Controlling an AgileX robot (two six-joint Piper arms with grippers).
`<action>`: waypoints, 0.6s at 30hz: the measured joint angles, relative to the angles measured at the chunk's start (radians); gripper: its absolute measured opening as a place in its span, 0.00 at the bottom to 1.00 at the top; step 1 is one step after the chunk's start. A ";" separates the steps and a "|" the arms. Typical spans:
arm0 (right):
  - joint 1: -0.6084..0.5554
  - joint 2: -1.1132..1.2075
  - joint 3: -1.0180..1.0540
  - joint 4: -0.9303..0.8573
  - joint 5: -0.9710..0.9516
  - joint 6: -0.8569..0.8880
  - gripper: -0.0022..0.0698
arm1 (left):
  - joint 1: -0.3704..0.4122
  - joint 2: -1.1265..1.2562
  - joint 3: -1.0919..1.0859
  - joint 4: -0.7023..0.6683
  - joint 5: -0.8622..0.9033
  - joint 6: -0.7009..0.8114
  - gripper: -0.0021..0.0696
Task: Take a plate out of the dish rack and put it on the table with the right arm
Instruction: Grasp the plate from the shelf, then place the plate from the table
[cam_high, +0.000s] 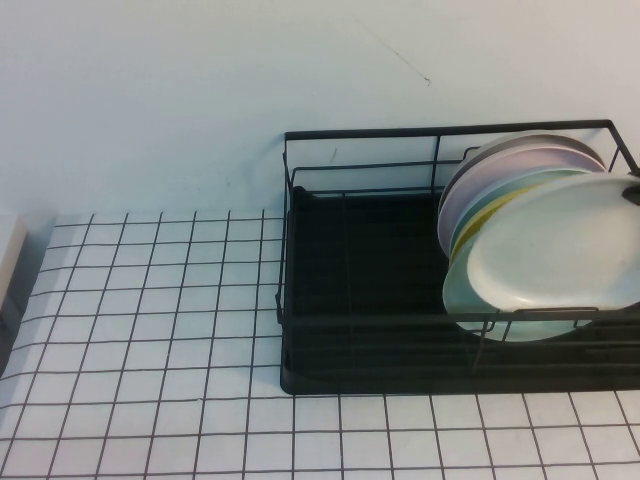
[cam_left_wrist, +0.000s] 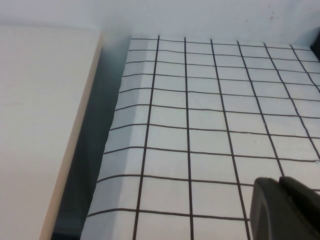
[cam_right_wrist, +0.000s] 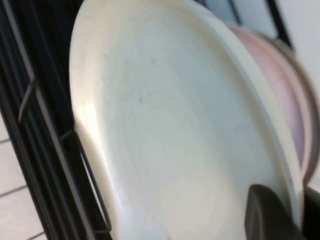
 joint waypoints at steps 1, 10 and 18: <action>0.000 -0.022 0.000 0.000 0.008 0.016 0.14 | 0.000 0.000 0.000 0.000 0.000 0.000 0.02; 0.000 -0.309 0.000 0.000 0.209 0.450 0.13 | 0.000 0.000 0.000 0.000 0.000 0.000 0.02; 0.000 -0.446 0.035 -0.017 0.491 0.964 0.13 | 0.000 0.000 0.000 0.000 0.000 0.000 0.02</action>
